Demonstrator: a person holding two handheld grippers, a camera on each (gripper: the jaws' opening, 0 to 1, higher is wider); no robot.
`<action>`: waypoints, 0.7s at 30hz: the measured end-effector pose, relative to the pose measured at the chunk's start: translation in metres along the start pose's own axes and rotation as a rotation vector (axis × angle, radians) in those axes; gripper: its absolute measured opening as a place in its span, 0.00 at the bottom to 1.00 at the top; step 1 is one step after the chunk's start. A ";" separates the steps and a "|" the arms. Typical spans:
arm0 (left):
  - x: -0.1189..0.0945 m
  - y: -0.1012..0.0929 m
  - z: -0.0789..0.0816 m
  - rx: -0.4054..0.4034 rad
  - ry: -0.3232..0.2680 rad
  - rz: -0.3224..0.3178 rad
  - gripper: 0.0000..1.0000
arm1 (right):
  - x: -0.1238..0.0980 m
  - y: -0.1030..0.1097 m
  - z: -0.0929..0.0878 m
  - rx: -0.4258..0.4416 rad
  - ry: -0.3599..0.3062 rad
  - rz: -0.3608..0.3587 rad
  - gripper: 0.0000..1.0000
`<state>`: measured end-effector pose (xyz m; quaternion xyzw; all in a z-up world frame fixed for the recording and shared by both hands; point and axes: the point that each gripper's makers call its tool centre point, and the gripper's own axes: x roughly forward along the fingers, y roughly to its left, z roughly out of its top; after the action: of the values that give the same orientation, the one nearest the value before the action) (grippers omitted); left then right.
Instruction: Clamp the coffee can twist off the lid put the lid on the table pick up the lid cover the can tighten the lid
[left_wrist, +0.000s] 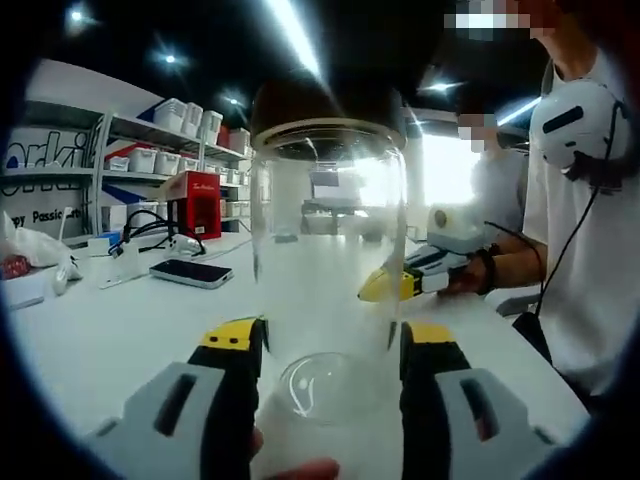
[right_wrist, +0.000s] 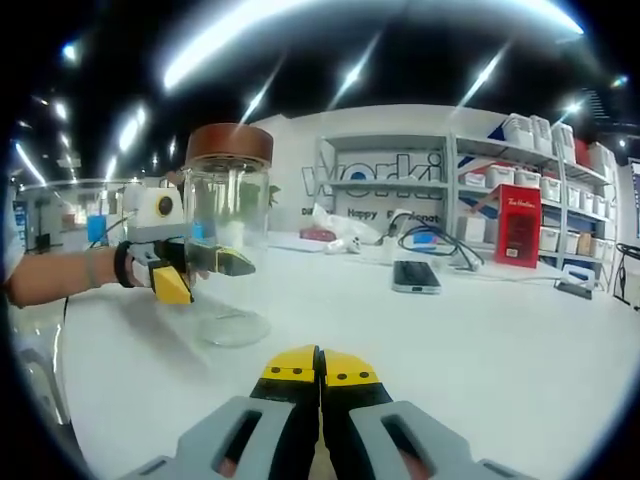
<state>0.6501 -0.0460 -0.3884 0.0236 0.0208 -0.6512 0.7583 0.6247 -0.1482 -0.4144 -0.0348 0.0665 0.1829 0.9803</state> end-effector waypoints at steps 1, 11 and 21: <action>0.000 0.000 0.000 -0.001 -0.004 0.000 0.46 | 0.000 0.000 0.000 0.000 0.000 0.001 0.00; 0.003 0.002 0.003 -0.023 -0.049 -0.006 0.47 | 0.000 0.000 -0.001 -0.007 0.003 -0.001 0.00; 0.006 0.002 0.004 -0.012 -0.078 -0.007 0.46 | 0.000 0.001 -0.001 -0.013 0.003 0.002 0.00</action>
<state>0.6530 -0.0522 -0.3844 -0.0065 -0.0046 -0.6542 0.7563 0.6245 -0.1470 -0.4151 -0.0415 0.0667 0.1842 0.9797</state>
